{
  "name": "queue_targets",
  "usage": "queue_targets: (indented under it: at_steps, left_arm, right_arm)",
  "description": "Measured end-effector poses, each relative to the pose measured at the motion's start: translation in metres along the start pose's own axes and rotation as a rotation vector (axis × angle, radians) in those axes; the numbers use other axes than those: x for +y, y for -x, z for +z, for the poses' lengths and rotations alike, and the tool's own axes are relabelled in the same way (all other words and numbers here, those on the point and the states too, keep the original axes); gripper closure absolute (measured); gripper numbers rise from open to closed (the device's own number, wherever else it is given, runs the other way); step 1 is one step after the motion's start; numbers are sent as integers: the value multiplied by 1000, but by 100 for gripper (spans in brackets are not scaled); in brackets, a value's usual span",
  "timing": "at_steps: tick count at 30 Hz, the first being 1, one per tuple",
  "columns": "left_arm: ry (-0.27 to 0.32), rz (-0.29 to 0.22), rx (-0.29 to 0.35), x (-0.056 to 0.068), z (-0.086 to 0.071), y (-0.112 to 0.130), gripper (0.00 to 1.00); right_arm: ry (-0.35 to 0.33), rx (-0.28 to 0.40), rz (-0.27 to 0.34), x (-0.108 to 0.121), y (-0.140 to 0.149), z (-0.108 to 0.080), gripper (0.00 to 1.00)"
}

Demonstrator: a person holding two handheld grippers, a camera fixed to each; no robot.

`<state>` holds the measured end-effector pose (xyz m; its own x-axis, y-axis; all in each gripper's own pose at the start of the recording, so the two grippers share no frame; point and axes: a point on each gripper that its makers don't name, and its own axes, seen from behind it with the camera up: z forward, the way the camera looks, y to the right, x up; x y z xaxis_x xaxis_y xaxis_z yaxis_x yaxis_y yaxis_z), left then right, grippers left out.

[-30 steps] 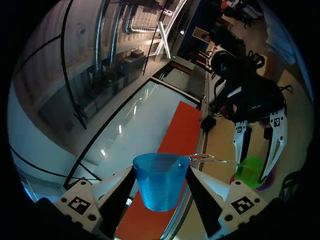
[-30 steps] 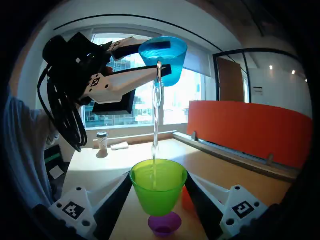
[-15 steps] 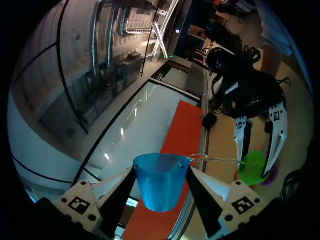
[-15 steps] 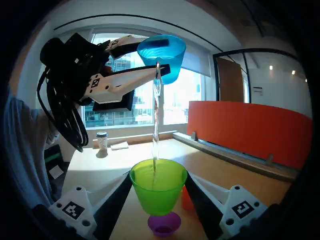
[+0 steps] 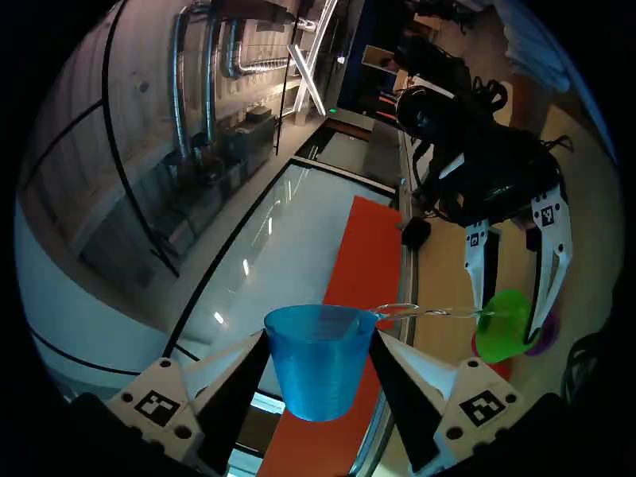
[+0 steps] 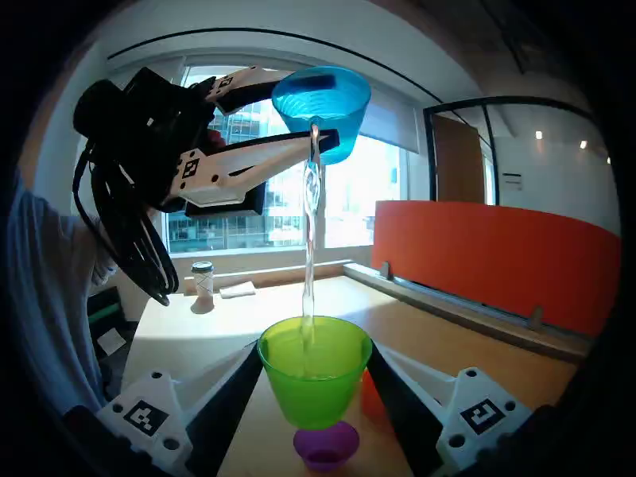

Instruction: Pour water

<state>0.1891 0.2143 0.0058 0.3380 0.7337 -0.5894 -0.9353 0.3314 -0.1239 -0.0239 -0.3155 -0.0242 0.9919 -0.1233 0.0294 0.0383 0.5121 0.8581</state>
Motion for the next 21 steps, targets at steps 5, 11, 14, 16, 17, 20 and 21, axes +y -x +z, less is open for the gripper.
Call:
queue_targets:
  at_steps: [5, 11, 14, 16, 17, 20, 21]
  left_arm:
    - [-1, 24, 0, 0, 0, -2, 14]
    - [-2, 53, 2, -1, 0, -5, 14]
    - [-2, 66, 4, -3, 1, -6, 14]
    - [-3, 76, 4, -4, 1, -7, 14]
    - [-3, 81, 3, -5, 1, -7, 14]
    - [-2, 98, 1, -6, 2, -8, 14]
    - [-2, 104, 1, -6, 2, -8, 14]
  right_arm:
    - [1, 1, -1, 0, -1, 0, 8]
    - [4, 2, -3, 2, -1, -1, 8]
    - [5, 3, -5, 2, -1, -1, 8]
    - [5, 4, -5, 2, -1, -2, 8]
    - [5, 4, -4, 2, -1, -2, 8]
    - [6, 6, -5, 2, -1, -2, 8]
    - [6, 6, -5, 2, -1, -2, 8]
